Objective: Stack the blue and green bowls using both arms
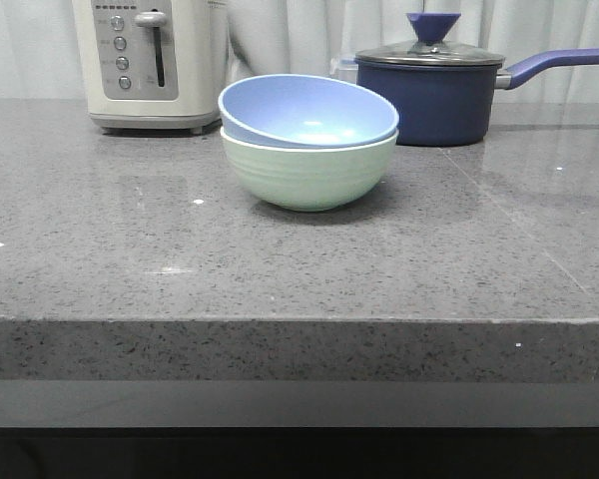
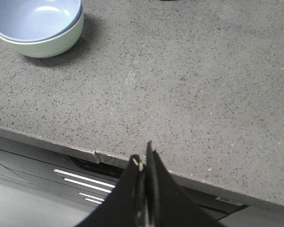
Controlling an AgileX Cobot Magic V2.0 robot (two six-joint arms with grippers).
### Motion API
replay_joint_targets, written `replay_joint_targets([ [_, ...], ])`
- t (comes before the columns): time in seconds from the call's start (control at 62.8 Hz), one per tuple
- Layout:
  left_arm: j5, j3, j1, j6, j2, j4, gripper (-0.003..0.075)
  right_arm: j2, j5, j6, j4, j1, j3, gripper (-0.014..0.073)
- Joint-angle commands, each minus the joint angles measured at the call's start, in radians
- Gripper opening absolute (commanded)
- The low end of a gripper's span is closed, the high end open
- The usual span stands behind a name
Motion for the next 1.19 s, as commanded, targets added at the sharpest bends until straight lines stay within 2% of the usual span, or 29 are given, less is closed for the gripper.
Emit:
replay_joint_targets([
  [0.0,-0.138,0.012,0.021,0.001,-0.039,0.007,-0.002,0.007,-0.068,-0.001,-0.012,-0.006,-0.027,-0.0063],
  [0.096,-0.239,0.098,0.095,0.002,-0.12,0.021,-0.002,0.007,-0.069,-0.001,-0.012,-0.005,-0.027,-0.0063],
  [0.191,-0.41,0.229,0.205,0.005,-0.229,-0.026,-0.002,0.007,-0.069,-0.001,-0.011,-0.005,-0.027,-0.0063],
  [0.414,-0.763,0.624,0.446,0.05,-0.516,-0.135,-0.0019,0.007,-0.069,-0.001,-0.011,-0.005,-0.027,-0.0063],
  [0.541,-0.792,0.774,0.499,0.05,-0.645,-0.175,-0.0019,0.007,-0.069,-0.001,-0.011,-0.005,-0.027,-0.0063],
  [0.685,-0.8,0.847,0.514,0.05,-0.723,-0.179,-0.002,0.007,-0.069,-0.001,-0.011,-0.005,-0.027,-0.0063],
  [0.892,-0.876,0.905,0.514,0.05,-0.76,-0.179,-0.002,0.007,-0.069,-0.001,-0.011,-0.005,-0.027,-0.0063],
  [1.178,-0.869,0.903,0.514,0.05,-0.76,-0.129,-0.0019,0.007,-0.069,-0.001,-0.011,-0.005,-0.027,-0.0063],
])
